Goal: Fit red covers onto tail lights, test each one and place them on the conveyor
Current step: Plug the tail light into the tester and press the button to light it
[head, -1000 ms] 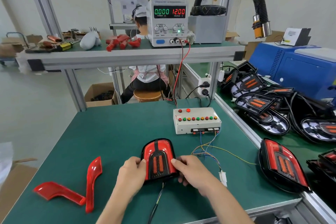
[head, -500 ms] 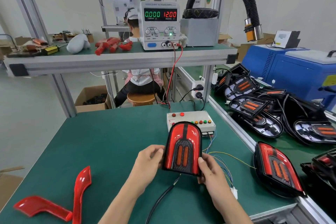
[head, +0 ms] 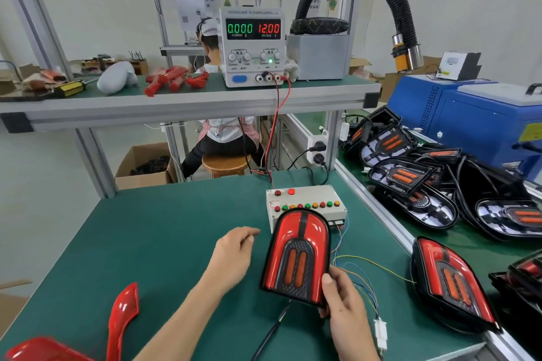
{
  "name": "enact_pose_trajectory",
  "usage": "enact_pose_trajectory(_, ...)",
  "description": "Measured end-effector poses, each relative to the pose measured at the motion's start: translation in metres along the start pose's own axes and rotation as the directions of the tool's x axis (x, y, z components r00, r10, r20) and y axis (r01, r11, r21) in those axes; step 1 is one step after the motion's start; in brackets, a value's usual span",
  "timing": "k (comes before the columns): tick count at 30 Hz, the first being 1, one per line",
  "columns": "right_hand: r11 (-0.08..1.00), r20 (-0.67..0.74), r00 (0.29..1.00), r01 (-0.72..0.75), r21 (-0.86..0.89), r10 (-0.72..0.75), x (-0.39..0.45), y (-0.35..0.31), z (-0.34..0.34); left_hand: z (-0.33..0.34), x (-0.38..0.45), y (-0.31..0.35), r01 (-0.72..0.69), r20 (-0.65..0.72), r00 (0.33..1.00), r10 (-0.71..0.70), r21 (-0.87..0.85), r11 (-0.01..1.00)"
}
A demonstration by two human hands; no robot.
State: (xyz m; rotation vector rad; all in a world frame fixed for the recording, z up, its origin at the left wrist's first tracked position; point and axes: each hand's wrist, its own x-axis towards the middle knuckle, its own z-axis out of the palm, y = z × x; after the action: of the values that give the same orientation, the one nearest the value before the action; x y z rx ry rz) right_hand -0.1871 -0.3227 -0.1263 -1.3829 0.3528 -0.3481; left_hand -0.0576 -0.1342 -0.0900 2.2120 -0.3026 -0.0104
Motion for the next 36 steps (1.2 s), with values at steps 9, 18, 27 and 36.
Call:
enact_pose_trajectory(9, 0.989, -0.191, 0.981, 0.058, 0.136, -0.031, 0.005, -0.002, -0.006, 0.015, 0.043, 0.022, -0.336, 0.237, 0.938, 0.253, 0.447, 0.829)
enact_pose_trajectory(18, 0.990, -0.288, 0.957, 0.078, 0.117, -0.041, 0.012, 0.003, -0.005, 0.025, 0.056, 0.023, -0.352, 0.280, 0.930, 0.238, 0.495, 0.795)
enact_pose_trajectory(27, 0.996, -0.254, 0.966, 0.064, 0.054, -0.048, 0.016, 0.008, -0.003, 0.029, 0.061, 0.020, -0.346, 0.256, 0.934, 0.249, 0.475, 0.809)
enact_pose_trajectory(36, 0.994, -0.265, 0.962, 0.084, 0.076, -0.061, 0.022, 0.013, -0.005, 0.032, 0.065, 0.023, -0.361, 0.269, 0.930, 0.251, 0.530, 0.767)
